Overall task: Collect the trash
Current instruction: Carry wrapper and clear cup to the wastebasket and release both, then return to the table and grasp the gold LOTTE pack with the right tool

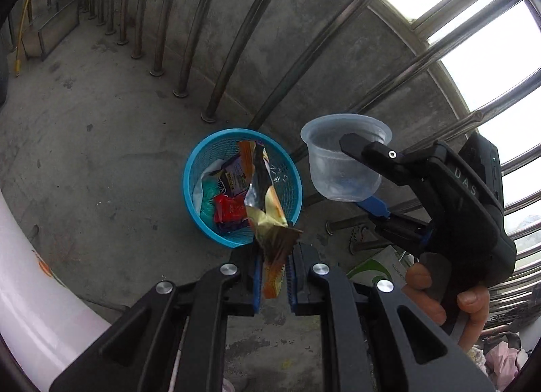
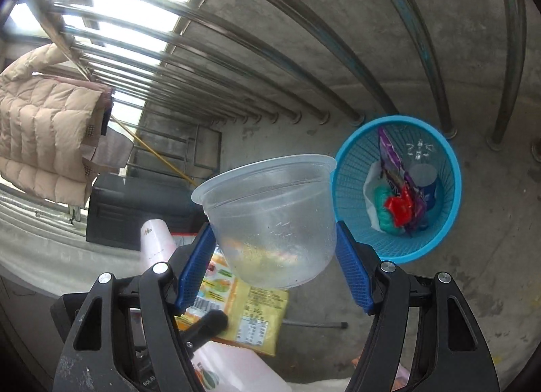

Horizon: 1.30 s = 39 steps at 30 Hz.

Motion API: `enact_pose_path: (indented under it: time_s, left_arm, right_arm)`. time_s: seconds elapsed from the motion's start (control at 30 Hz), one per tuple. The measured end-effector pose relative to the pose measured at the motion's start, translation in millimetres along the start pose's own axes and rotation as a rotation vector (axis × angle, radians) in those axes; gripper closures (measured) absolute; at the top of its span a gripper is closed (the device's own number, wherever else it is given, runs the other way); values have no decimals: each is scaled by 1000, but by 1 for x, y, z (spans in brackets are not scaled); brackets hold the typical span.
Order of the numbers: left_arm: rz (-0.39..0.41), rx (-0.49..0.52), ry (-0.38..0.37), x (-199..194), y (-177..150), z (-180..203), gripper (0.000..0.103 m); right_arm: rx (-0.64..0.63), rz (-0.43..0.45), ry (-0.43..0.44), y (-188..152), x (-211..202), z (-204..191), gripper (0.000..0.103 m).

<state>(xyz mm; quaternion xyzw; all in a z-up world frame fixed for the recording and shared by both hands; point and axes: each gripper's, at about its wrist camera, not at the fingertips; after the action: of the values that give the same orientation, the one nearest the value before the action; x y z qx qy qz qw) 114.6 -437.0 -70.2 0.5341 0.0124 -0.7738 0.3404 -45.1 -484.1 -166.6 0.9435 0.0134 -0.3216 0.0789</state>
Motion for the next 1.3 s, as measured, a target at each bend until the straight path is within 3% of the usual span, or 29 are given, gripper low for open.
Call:
enact_pose_path:
  time_s: [0.07,0.1,0.13,0.2,0.43,0.7,0.9,1.07,1.3]
  left_arm:
    - [-60,8,14,32,8,-1,83]
    - [-91,-3,37,46,12,-3,66]
    - [-113,-21,62,56,13,-8,59]
    - [-122,-53,93,67,15,-15,59]
    - [-44,-79,97,38,7,-24,57]
    - [100,-42,115,-35,-13,-11,54]
    - [265,-48,202,-122,-60,-10,48]
    - [423,-62,273,-189,-116,-14,48]
    - [551,-107,393,-263,-222,-37,46]
  right_arm:
    - [8,-34,-37,12,22,12,33]
    - [27,-42,-73,17,33,22,30]
    - [37,-56,-105,20,44,30,30]
    - [71,-73,-172,20,53,48,30]
    - [111,-42,-151,8,34,68,30]
    - [17,30,-100,1,2,28,30]
    - [-144,31,3,-23,-13,-30,30]
    - [-279,-66,76,-59,-2,-78,30]
    - [-499,-201,159,-125,3,-140,30]
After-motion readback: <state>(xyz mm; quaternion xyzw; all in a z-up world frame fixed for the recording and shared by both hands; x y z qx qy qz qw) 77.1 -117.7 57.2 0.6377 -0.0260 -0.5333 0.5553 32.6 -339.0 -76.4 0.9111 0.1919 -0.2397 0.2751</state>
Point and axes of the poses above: each gripper's, at about its wrist camera, not at the fingertips, and x roughly the way its jaws point, z to its right, y to its top, and after that the axes turned 3 degrees about x, right-handed
